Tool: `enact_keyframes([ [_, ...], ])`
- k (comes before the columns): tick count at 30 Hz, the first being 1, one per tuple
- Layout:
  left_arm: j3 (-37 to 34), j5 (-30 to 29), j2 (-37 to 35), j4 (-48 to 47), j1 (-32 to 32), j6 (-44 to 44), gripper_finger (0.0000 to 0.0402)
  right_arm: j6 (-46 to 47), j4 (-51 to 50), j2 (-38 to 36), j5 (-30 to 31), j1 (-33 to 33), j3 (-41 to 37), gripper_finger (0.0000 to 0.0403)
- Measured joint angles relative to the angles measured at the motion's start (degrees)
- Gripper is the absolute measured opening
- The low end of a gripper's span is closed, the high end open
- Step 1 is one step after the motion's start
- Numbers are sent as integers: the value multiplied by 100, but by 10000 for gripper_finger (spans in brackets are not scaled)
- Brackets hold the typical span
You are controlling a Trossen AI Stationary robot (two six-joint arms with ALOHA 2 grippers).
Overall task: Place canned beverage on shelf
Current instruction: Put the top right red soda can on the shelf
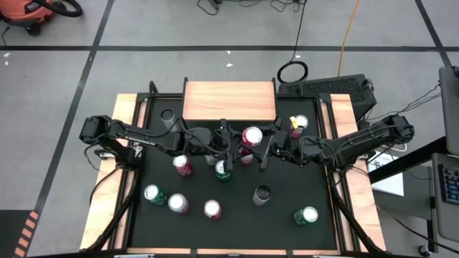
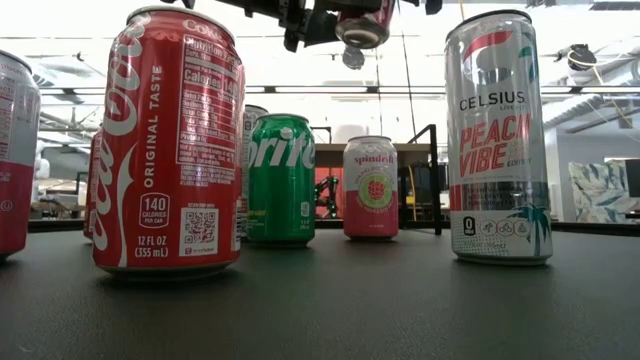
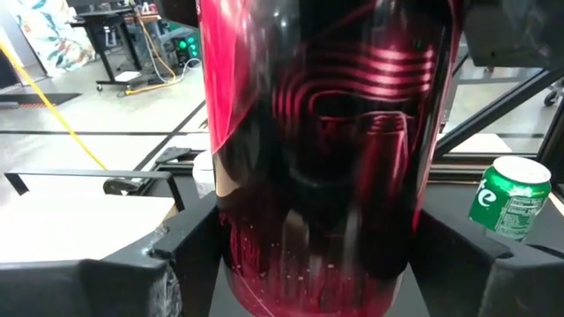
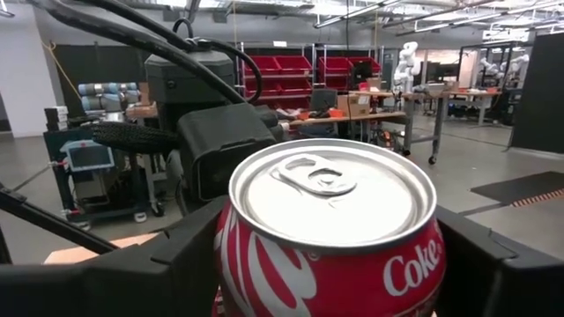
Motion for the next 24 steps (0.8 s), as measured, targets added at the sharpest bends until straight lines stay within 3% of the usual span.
enact_keyframes([
  [9,-7,444,7,287,-15,-246,284,-197,-709,-336,-710,10,7,353],
  [18,-7,457,7,480,-30,-253,284,-94,-2018,-1047,-910,20,7,358],
  [24,-7,713,7,942,-33,-281,284,110,-2923,-1408,-1471,55,4,359],
])
